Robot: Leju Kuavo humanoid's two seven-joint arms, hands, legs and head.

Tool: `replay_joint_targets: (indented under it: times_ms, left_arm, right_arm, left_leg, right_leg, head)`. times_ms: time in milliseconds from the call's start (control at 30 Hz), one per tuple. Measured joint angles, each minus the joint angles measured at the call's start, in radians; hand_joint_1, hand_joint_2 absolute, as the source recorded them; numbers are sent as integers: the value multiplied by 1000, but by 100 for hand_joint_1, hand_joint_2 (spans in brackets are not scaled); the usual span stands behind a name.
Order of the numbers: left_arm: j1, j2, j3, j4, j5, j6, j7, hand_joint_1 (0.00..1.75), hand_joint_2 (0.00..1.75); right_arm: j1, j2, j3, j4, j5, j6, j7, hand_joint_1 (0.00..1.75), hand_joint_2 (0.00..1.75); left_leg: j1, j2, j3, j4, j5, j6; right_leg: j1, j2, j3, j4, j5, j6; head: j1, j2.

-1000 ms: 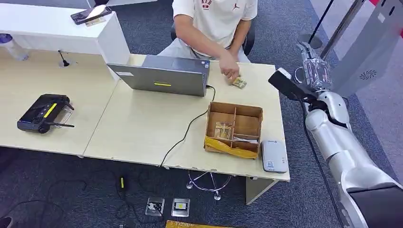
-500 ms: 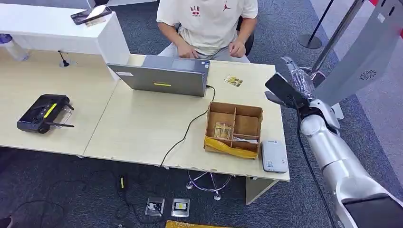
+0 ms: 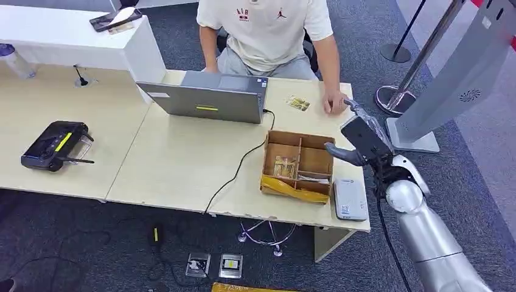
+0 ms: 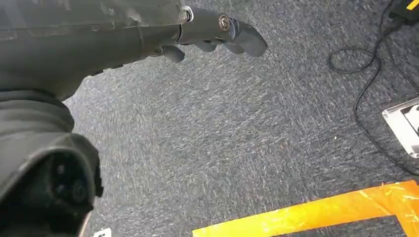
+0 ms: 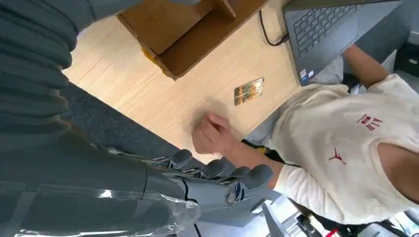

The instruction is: Pass the card to the sensor for recognition and then transmit it.

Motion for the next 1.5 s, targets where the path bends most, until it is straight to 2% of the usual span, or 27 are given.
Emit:
replay_joint_targets:
  times_ms: [267, 467, 800, 1033, 1333, 1500]
  left_arm:
    - [0, 0, 0, 0, 2, -3, 6, 0, 0]
    - [0, 0, 1, 0, 2, 0, 9, 0, 0]
    - [0, -1, 3, 0, 10, -1, 21, 0, 0]
    - [0, -2, 14, 0, 13, -1, 32, 0, 0]
    - [0, -3, 20, 0, 16, 0, 39, 0, 0]
    - [0, -4, 25, 0, 21, 2, 42, 0, 0]
  right_arm:
    - [71, -38, 1, -140, 35, 51, 21, 0, 175]
    - [85, -61, 14, -206, 178, 88, 30, 0, 175]
    - [133, -76, 57, -296, 331, 142, 94, 0, 175]
    - [172, -76, 89, -339, 357, 174, 140, 0, 175]
    - [214, -74, 127, -379, 383, 183, 215, 0, 175]
    - [215, -73, 138, -385, 466, 149, 236, 0, 175]
  left_leg:
    - [0, 1, 0, 0, 0, 0]
    - [0, 1, 0, 0, 0, 0]
    - [0, 1, 0, 0, 0, -1]
    - [0, 1, -1, 0, 0, -1]
    - [0, 0, -1, 0, 0, -1]
    - [0, 0, -1, 0, 0, -1]
  right_leg:
    - [0, 1, 0, 0, 0, 0]
    - [0, 1, 0, 0, 0, 0]
    - [0, 0, 0, 0, 0, 0]
    - [0, 0, 0, 0, 0, 0]
    - [0, 0, 0, 0, 0, 0]
    - [0, 0, 0, 0, 0, 0]
  head:
    - [0, 0]
    - [0, 0]
    - [0, 0]
    - [0, 0]
    - [0, 0]
    - [0, 0]
